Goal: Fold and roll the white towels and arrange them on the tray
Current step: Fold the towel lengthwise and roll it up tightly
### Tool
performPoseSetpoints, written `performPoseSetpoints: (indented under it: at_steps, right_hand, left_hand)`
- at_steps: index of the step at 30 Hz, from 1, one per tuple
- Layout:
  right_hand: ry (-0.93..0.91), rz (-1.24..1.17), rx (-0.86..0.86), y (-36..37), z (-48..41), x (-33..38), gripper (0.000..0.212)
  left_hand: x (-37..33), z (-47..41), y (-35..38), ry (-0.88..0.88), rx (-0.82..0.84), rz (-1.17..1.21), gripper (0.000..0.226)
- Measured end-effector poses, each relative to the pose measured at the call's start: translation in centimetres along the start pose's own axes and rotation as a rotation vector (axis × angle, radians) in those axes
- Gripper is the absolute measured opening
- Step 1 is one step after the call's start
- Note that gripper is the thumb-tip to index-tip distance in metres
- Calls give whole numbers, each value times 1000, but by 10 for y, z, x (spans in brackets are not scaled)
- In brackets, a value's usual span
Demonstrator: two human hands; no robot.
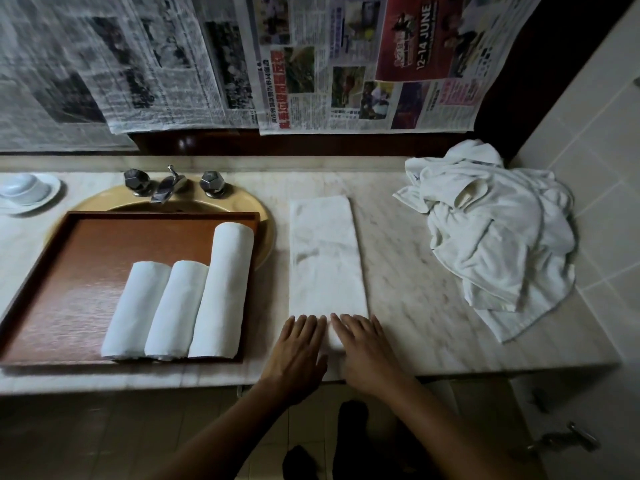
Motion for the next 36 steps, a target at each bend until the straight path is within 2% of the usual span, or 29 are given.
performPoseSetpoints:
  at_steps: [2,5,9,12,16,25,28,30,32,36]
  right_hand:
    - [-18,-56,64,-14,-5,-4,81]
    - [-50,-127,104,-42,-23,-14,64]
    - [-120,-185,-129,-83,-70,-28,54]
    - [-180,-80,-177,-98,-129,-29,56]
    - [-233,212,-43,-112,-193,-28,57]
    - [-182,207,-16,-159,-319,-34,71]
    - [-205,142,-67,-162,-311,-30,65]
    - [-224,48,-210,-153,-284,-35,58]
    - [-162,-8,-337,-131,-254,-49,54]
    - [9,-17,-322,-105,-246,-87,59]
  left_hand:
    - [2,-8,-3,-5,-10,26,69]
    - [4,-14,-10,9,-44,62,64]
    - [9,-18,-16,24,-92,148,61]
    - [10,-20,-21,-6,-68,198,66]
    - [7,-20,-32,-34,-37,213,66]
    - [14,-32,-27,-76,-45,285,54]
    - [15,-33,-27,-74,-47,300,58]
    - [16,-33,-27,-77,-43,307,59]
    - [15,-33,-27,-82,-39,308,60]
    - [16,-32,-28,-85,-52,309,58]
Point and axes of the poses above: each hand's wrist, its own z-axis away from the middle knuckle, its own y-axis out of the palm, x = y × z, the point moved 3 cm from there along -z, towards the middle knuckle, and after that the axes turned 14 degrees about x, right-handed, at the moved point
